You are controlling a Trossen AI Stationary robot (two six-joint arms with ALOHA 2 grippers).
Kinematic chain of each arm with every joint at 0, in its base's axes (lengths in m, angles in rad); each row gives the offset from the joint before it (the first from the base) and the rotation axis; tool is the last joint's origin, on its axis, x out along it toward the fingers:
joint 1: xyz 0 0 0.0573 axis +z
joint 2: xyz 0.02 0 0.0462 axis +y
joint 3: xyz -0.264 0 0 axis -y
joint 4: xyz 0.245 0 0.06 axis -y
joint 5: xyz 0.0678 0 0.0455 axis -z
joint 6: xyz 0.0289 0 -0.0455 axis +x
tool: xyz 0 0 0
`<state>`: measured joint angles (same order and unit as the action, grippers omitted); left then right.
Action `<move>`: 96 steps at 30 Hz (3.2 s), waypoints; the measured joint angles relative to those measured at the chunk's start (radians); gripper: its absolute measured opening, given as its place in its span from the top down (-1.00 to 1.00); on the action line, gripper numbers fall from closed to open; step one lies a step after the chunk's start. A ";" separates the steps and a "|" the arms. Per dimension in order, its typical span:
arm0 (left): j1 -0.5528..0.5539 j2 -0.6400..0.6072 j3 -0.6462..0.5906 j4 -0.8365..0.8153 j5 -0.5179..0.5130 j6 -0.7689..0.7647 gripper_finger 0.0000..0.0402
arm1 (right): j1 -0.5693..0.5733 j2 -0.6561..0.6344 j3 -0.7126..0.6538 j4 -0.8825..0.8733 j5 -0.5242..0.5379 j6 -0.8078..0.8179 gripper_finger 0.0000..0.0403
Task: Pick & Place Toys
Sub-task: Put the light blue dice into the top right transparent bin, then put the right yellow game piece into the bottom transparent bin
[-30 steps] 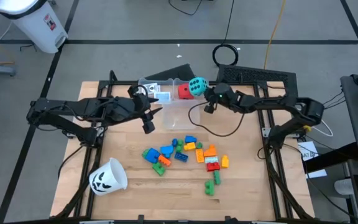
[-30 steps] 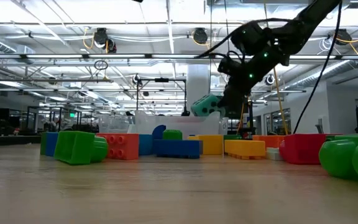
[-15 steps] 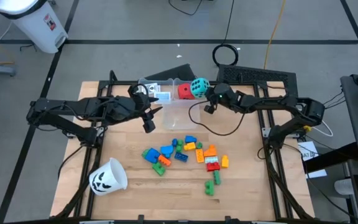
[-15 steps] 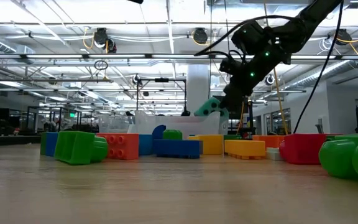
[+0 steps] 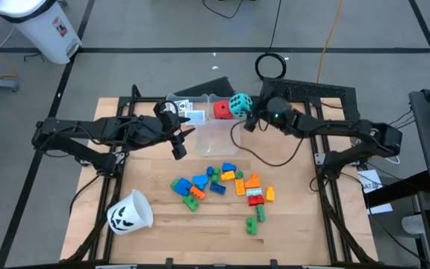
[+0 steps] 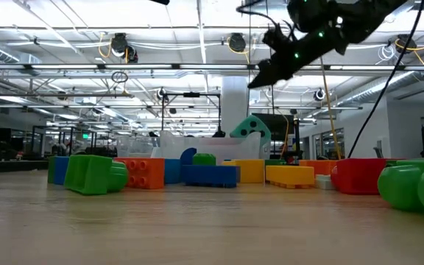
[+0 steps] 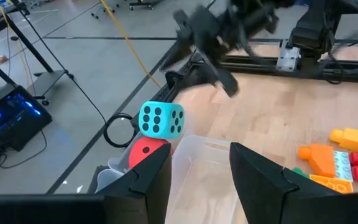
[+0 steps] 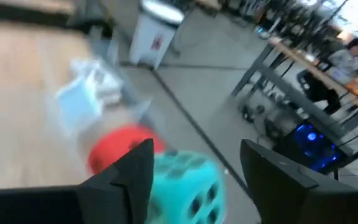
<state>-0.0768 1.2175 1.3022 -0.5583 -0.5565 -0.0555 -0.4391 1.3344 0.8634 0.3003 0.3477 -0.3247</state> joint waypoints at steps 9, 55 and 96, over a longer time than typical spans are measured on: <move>0.004 0.000 0.000 -0.004 0.005 -0.009 0.16 | -0.165 0.143 0.143 -0.210 -0.292 0.100 0.94; -0.229 -0.058 -0.001 -0.600 0.561 -0.251 0.16 | -0.033 0.109 0.142 -0.277 -0.327 0.153 0.99; -0.058 -0.221 -0.798 0.603 0.319 -0.069 0.16 | 0.499 -0.178 0.004 -0.732 -0.325 0.403 0.19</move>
<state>-0.1351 0.9961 0.5041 0.0447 -0.2379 -0.1250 0.0602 1.1563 0.8675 -0.4320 0.0223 0.0786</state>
